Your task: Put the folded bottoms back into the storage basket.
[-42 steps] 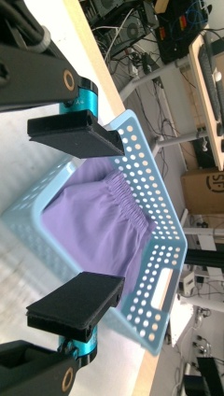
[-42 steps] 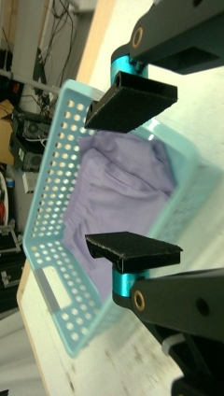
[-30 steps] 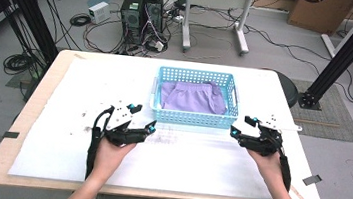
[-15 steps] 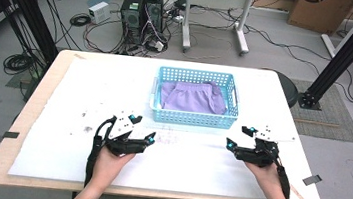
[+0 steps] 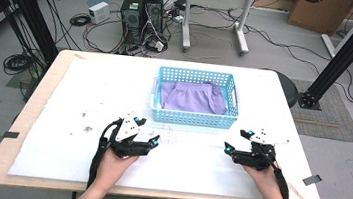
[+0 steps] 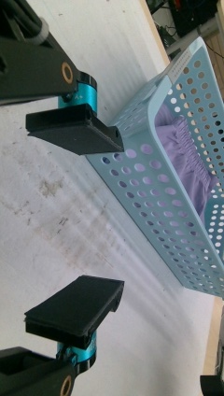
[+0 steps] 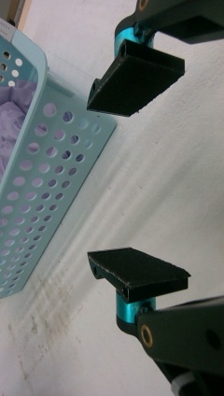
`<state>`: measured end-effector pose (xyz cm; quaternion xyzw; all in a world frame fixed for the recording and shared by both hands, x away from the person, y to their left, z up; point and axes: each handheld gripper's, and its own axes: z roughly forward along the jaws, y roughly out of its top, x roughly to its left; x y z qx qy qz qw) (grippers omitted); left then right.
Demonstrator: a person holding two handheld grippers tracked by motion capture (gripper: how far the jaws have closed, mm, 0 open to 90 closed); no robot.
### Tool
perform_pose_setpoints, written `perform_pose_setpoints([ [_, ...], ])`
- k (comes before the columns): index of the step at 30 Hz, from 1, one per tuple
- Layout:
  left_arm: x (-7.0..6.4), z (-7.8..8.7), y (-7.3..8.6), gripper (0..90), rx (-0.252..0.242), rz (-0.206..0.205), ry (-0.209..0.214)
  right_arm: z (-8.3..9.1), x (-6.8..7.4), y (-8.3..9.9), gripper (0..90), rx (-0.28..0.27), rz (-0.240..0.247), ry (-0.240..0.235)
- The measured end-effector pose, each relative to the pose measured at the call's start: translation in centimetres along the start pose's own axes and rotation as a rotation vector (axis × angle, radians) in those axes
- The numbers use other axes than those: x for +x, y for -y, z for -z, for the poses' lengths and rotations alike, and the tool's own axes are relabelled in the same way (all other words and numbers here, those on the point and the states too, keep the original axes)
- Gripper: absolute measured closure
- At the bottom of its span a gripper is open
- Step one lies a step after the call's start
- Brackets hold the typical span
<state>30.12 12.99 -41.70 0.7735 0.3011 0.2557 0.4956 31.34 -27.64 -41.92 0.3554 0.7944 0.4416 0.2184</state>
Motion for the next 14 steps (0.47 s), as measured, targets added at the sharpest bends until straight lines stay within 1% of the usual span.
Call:
perform_pose_setpoints([
  [2, 0.04, 0.02, 0.01, 28.5, 0.003, -0.005, -0.004, -0.09, 0.01, 0.02, 24.1, 0.005, -0.002, 0.003],
  [5, 0.07, 0.07, 0.02, 28.5, 0.003, 0.001, -0.005, -0.12, -0.08, 0.06, 24.1, 0.005, 0.003, 0.003],
  [7, 0.13, 0.11, 0.01, 28.5, 0.005, -0.002, -0.009, -0.08, -0.02, 0.05, 24.1, 0.009, -0.010, 0.004],
  [11, 0.09, 0.03, 0.04, 28.5, 0.007, 0.002, -0.009, -0.07, -0.06, 0.08, 24.1, 0.010, -0.008, 0.006],
  [14, 0.18, -0.02, 0.06, 28.5, 0.012, -0.005, -0.012, -0.17, -0.11, 0.10, 24.1, 0.012, -0.006, 0.004],
])
